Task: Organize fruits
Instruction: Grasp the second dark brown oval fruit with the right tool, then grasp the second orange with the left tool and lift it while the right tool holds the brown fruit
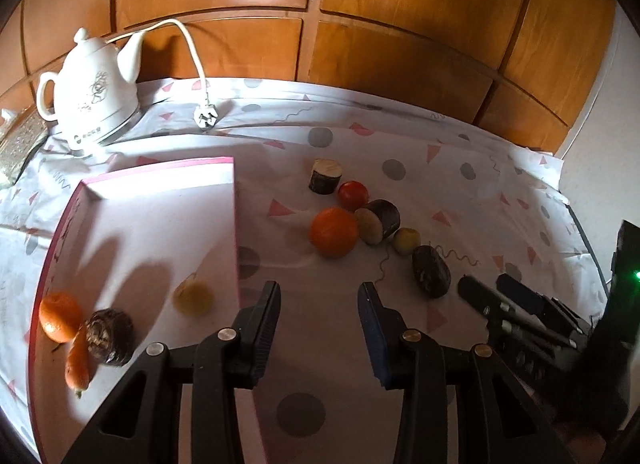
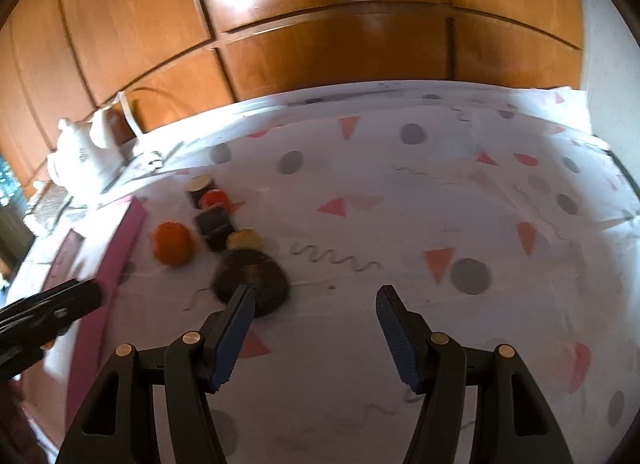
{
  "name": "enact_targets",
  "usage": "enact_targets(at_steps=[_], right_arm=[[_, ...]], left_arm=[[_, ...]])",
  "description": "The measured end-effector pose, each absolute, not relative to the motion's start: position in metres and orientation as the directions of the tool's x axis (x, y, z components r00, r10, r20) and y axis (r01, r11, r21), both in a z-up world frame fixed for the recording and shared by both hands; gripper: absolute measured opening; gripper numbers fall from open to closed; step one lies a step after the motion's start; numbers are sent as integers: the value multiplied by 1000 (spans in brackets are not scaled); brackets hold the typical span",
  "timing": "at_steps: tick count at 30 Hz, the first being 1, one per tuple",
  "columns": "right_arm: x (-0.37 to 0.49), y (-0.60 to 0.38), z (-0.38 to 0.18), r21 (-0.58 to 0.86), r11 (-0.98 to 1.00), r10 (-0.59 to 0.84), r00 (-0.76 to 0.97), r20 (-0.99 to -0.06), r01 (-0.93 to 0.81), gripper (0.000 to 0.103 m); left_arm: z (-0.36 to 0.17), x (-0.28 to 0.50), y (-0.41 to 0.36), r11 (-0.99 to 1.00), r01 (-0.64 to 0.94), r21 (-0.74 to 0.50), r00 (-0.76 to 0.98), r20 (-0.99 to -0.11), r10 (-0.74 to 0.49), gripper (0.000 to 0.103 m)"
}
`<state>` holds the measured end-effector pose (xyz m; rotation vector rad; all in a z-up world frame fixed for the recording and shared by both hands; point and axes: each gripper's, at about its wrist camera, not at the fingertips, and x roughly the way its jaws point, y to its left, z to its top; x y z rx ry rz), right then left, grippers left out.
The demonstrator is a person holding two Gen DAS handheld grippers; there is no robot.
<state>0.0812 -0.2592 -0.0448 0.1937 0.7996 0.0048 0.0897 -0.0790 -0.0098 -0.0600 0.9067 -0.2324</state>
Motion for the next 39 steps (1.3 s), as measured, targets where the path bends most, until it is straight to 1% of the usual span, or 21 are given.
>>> enact_targets(at_steps=[2, 5, 11, 12, 14, 17, 22, 25, 32, 39], right_arm=[[82, -252, -45, 174, 985, 116, 694, -710, 13, 64], [88, -242, -47, 151, 988, 132, 687, -715, -33, 64], [116, -225, -63, 99, 992, 127, 645, -753, -80, 64], [119, -225, -65, 105, 991, 133, 635, -761, -82, 63], [122, -226, -67, 102, 992, 126, 634, -763, -74, 46], [118, -230, -65, 85, 995, 95, 640, -762, -46, 46], [108, -243, -65, 17, 999, -11, 643, -765, 38, 46], [103, -251, -67, 28, 998, -11, 646, -763, 50, 46], [100, -260, -70, 96, 994, 38, 667, -745, 50, 46], [99, -259, -71, 93, 994, 34, 667, -744, 53, 46]], left_arm=[[-11, 93, -81, 974, 171, -150, 592, -774, -224, 41], [-15, 95, -81, 974, 160, -158, 585, -780, -222, 41], [-22, 98, -81, 974, 157, -163, 571, -790, -224, 41], [-22, 99, -81, 973, 159, -169, 567, -791, -230, 41], [-22, 101, -83, 971, 166, -174, 565, -790, -238, 41], [-22, 106, -86, 967, 173, -187, 555, -792, -253, 41], [-23, 117, -91, 967, 162, -199, 540, -802, -255, 41], [-25, 124, -96, 969, 155, -192, 535, -808, -245, 41], [-31, 143, -107, 978, 143, -154, 536, -818, -207, 41], [-48, 161, -111, 984, 125, -125, 509, -844, -172, 41]])
